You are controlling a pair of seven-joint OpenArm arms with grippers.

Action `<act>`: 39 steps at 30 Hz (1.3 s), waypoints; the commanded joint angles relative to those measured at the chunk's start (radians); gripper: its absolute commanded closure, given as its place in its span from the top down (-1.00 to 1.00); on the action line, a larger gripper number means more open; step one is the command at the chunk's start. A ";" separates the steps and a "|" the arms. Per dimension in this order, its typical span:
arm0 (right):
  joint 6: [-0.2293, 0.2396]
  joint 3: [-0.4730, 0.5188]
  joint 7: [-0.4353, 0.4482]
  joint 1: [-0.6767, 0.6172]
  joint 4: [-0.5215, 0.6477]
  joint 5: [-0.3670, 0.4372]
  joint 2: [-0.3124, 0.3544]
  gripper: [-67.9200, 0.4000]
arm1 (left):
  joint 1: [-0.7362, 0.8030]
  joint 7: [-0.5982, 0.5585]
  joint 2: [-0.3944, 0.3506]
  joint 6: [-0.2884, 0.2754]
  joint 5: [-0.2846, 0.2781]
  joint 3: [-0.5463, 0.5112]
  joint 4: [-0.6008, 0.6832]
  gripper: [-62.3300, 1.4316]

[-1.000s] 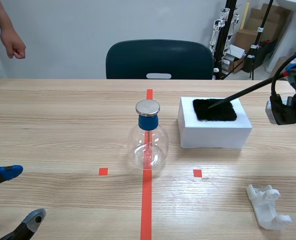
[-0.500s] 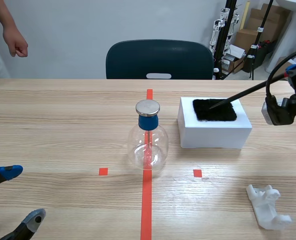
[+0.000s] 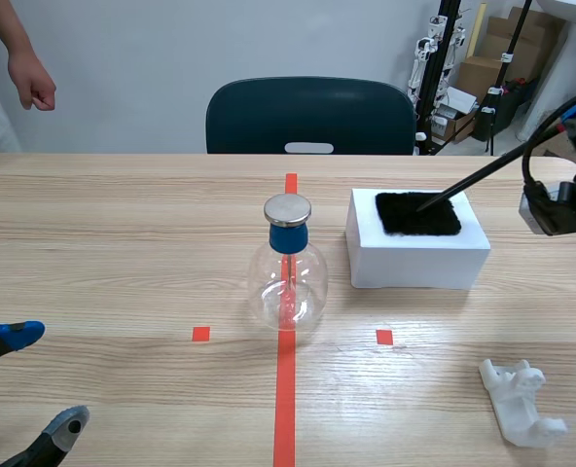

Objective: Do the electroscope experiment. rub the rod on the fur

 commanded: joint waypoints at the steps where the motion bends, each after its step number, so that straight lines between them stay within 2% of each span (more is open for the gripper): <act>1: -0.030 0.008 -0.002 0.026 0.009 -0.017 -0.006 -0.98 | -0.003 -0.017 -0.011 0.002 -0.010 -0.010 0.011 1.00; 3: -0.048 0.008 -0.011 0.026 0.015 -0.017 -0.024 -0.98 | -0.003 -0.017 -0.011 0.002 -0.010 -0.010 0.011 1.00; 6: -0.047 0.008 -0.047 0.026 0.016 -0.018 -0.029 -0.98 | -0.003 -0.017 -0.011 0.002 -0.010 -0.010 0.011 1.00; 9: -0.006 0.008 -0.092 0.026 0.011 -0.013 -0.012 -0.98 | -0.003 -0.017 -0.011 0.002 -0.011 -0.010 0.011 1.00; 11: 0.018 0.008 -0.091 0.026 0.011 -0.013 0.003 -0.98 | -0.003 -0.017 -0.011 0.002 -0.010 -0.010 0.011 1.00; 13: 0.017 0.008 -0.078 0.026 0.011 -0.014 0.008 -0.98 | -0.003 -0.017 -0.011 0.002 -0.010 -0.010 0.011 1.00; 16: 0.003 0.008 -0.036 0.026 0.013 -0.033 0.003 -0.98 | -0.003 -0.017 -0.011 0.002 -0.010 -0.010 0.011 1.00; 22: -0.017 0.007 -0.025 0.022 0.027 -0.039 -0.022 -0.98 | -0.003 -0.017 -0.011 0.002 -0.010 -0.010 0.011 1.00; 30: -0.002 0.007 -0.022 0.020 0.024 -0.014 0.027 -0.98 | -0.003 -0.017 -0.011 0.002 -0.010 -0.010 0.011 1.00; 34: -0.008 0.007 0.000 0.020 0.029 -0.023 -0.001 -0.98 | -0.003 -0.017 -0.011 0.002 -0.010 -0.010 0.011 1.00; 39: -0.017 0.007 -0.024 0.020 0.032 -0.024 -0.044 -0.98 | -0.003 -0.017 -0.011 0.002 -0.010 -0.010 0.011 1.00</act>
